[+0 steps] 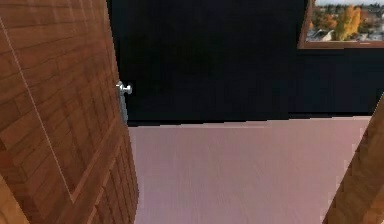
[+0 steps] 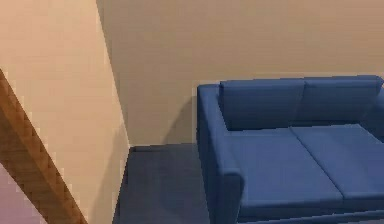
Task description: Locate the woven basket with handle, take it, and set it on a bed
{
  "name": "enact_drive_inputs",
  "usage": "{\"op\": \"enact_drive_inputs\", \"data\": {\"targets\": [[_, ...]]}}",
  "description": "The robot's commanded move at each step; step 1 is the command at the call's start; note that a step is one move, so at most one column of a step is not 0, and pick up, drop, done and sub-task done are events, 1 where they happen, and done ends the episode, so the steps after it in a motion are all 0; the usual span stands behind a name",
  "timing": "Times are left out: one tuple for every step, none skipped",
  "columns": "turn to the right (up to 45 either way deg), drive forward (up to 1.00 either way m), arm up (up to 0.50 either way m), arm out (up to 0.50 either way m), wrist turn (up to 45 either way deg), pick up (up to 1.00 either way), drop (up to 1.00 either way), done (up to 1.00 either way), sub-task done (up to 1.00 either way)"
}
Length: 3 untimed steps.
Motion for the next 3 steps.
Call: {"op": "enact_drive_inputs", "data": {"targets": [[0.0, 0.55, 0.00, 0.00, 0.0, 0.00, 0.00, 0.00, 0.00], [45.0, 0.00, 0.00, 0.00, 0.0, 0.00, 0.00, 0.00, 0.00], [0.0, 0.45, 0.00, 0.00, 0.0, 0.00, 0.00, 0.00, 0.00]]}}
